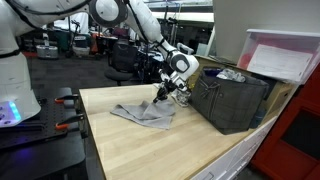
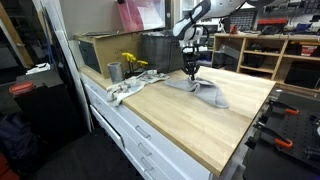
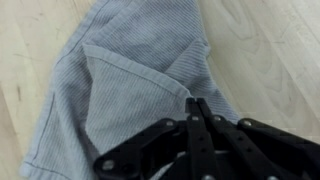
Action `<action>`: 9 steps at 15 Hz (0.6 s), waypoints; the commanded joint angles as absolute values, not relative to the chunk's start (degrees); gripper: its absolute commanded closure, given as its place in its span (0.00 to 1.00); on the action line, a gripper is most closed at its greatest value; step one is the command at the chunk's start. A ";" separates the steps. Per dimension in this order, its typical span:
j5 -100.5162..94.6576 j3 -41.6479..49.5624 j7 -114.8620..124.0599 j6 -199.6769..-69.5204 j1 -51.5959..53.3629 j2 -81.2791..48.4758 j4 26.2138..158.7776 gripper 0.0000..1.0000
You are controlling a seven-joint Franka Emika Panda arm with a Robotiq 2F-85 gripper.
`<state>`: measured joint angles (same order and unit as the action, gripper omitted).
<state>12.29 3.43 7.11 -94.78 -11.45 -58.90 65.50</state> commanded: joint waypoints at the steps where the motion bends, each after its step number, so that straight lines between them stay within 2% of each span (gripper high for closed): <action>1: 11.10 3.02 8.06 -93.54 -8.54 -56.70 67.69 0.99; 9: 11.59 0.41 7.92 -93.09 -2.92 -57.36 66.62 0.99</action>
